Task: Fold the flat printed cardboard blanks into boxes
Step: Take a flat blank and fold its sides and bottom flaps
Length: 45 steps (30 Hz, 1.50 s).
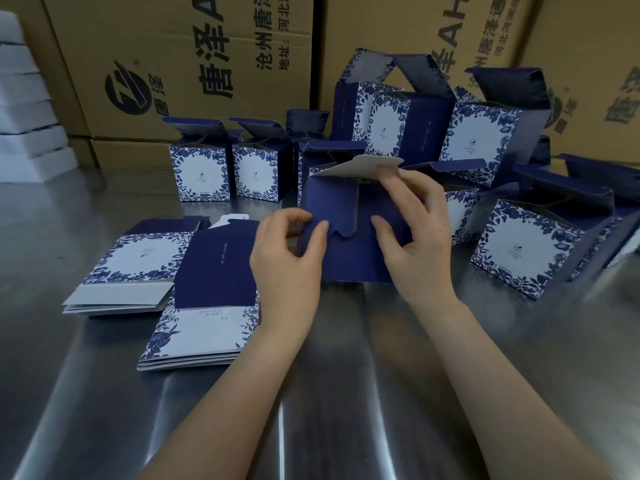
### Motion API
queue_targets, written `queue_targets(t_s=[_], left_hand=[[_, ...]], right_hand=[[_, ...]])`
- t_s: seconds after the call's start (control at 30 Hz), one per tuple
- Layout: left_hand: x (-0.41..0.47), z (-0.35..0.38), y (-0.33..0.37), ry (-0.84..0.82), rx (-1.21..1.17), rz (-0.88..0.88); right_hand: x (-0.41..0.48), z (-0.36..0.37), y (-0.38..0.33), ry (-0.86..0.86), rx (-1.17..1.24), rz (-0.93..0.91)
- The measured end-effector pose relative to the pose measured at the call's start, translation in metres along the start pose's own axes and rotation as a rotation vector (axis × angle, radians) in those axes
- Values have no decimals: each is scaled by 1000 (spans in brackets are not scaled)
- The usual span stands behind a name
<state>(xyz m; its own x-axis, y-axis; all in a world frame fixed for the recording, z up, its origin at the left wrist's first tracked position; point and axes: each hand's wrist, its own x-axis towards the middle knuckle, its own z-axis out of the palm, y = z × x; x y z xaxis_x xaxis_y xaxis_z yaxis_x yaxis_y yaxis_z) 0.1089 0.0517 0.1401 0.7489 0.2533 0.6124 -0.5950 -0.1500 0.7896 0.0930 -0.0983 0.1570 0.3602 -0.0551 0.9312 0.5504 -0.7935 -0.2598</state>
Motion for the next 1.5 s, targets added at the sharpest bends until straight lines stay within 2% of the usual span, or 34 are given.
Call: queue_targets(t_s=[0.07, 0.2, 0.33, 0.53, 0.7, 1.07, 1.27, 1.5], left_hand=[[3, -1, 3, 14, -52, -78], [8, -2, 5, -4, -101, -158], [8, -3, 5, -5, -166, -201], [13, -8, 6, 29, -314, -283], [14, -9, 10, 92, -310, -257], [13, -8, 8, 178, -267, -230], [17, -11, 12, 148, -258, -211], [17, -10, 9, 198, -280, -241]], right_hand=[[-1, 1, -2, 39, 80, 68], [-1, 5, -10, 115, 402, 402], [-2, 8, -11, 77, 527, 583], [-3, 13, -18, 104, 739, 652], [-4, 15, -17, 150, 827, 718], [-8, 20, -18, 173, 818, 676], [-7, 18, -17, 184, 843, 740], [-7, 18, -19, 221, 842, 808]])
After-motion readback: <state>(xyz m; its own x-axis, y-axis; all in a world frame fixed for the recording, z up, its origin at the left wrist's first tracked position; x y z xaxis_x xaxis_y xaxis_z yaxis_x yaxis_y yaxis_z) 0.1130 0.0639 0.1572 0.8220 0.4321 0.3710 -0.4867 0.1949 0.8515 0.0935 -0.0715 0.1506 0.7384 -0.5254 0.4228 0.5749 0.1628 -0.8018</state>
